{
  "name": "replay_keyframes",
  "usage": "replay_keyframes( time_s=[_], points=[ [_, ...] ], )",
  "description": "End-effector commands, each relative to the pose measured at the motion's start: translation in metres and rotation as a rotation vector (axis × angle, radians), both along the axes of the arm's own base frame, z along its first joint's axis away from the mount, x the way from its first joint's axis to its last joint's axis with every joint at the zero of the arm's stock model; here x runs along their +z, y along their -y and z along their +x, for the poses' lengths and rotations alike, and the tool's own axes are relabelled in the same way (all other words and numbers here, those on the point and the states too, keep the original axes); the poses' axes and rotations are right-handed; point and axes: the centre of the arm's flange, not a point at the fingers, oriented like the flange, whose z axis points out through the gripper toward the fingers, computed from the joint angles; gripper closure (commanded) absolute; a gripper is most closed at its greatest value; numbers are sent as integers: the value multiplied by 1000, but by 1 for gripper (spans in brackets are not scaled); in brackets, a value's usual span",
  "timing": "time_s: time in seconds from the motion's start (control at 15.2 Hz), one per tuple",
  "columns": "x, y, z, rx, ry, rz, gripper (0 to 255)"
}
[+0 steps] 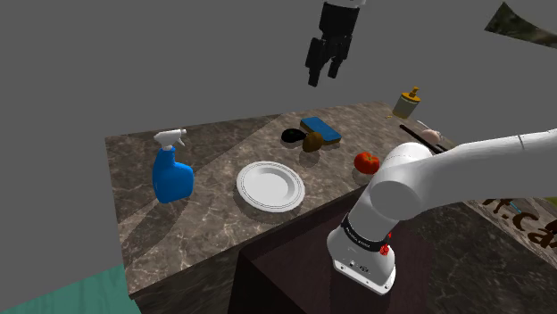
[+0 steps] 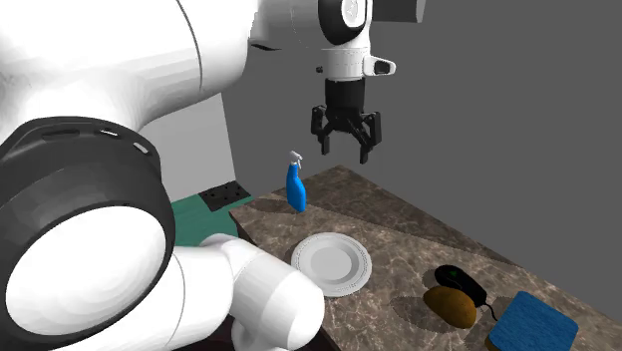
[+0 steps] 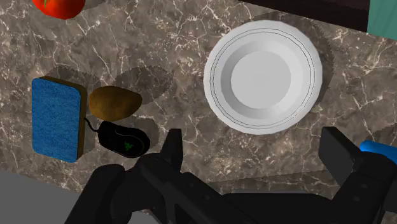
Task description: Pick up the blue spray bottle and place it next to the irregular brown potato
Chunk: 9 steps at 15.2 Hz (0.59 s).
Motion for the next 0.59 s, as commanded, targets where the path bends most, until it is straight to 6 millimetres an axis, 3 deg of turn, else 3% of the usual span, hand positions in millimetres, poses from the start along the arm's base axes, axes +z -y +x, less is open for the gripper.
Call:
replay_keyframes(
  time_s=[0.0, 0.53],
  points=[
    [0, 0, 0, 0, 0, 0, 0],
    [-78, -11, 49, 306, 97, 90, 0]
  ],
)
